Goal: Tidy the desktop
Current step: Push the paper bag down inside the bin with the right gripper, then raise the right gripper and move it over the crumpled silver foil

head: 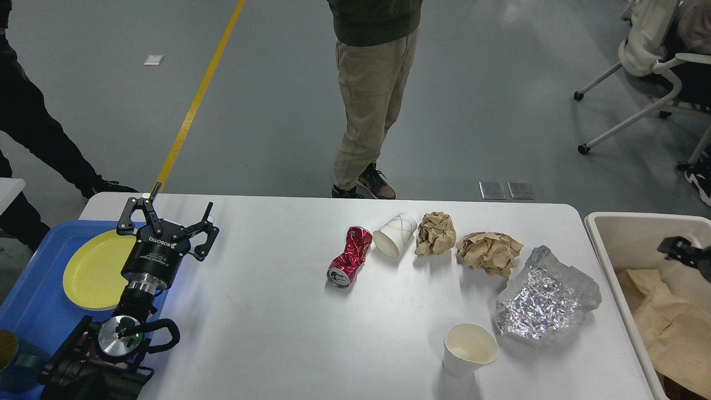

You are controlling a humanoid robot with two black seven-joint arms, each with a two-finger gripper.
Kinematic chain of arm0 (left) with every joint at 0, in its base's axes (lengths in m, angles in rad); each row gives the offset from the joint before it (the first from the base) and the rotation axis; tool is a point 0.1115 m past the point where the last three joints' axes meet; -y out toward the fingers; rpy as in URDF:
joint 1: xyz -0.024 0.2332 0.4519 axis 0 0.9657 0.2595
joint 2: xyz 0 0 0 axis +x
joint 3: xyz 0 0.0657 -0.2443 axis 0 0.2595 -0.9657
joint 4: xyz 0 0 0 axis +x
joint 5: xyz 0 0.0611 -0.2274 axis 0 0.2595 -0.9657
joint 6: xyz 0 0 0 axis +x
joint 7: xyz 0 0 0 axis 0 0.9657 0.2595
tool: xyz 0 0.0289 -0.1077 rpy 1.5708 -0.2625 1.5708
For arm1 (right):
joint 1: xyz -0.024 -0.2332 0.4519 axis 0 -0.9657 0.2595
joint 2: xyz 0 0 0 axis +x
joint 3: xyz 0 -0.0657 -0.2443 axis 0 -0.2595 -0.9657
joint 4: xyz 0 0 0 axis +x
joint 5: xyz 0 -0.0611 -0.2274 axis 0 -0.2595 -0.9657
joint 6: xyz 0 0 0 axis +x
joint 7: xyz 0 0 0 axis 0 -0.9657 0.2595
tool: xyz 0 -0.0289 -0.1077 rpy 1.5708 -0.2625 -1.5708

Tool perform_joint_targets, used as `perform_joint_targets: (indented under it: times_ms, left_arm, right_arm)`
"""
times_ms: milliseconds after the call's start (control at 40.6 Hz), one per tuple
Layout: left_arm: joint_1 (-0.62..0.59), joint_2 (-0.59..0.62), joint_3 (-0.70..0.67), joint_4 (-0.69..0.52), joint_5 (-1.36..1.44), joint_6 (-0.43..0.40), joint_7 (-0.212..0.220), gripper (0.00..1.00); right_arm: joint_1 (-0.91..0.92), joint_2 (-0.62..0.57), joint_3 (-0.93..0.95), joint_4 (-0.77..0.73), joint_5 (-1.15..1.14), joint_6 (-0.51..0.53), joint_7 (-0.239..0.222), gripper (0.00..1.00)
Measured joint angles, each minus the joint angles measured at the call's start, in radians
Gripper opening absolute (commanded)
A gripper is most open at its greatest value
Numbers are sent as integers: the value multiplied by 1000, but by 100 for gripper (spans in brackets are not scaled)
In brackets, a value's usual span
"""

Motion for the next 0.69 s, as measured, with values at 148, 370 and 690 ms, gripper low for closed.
perform_joint_targets:
  times_ms: [148,370,690]
  left_arm:
    - [0,-1,0,0,0,0,0,96]
    - [0,-2,0,0,0,0,0,96]
    - [0,-2,0,0,0,0,0,96]
  right_arm:
    - [330,37,-222,238,-10,149,-1,100]
    - [749,167,-356,547,-5,393,-3,100]
    - [1248,312,-292,891,1,601,-3,100]
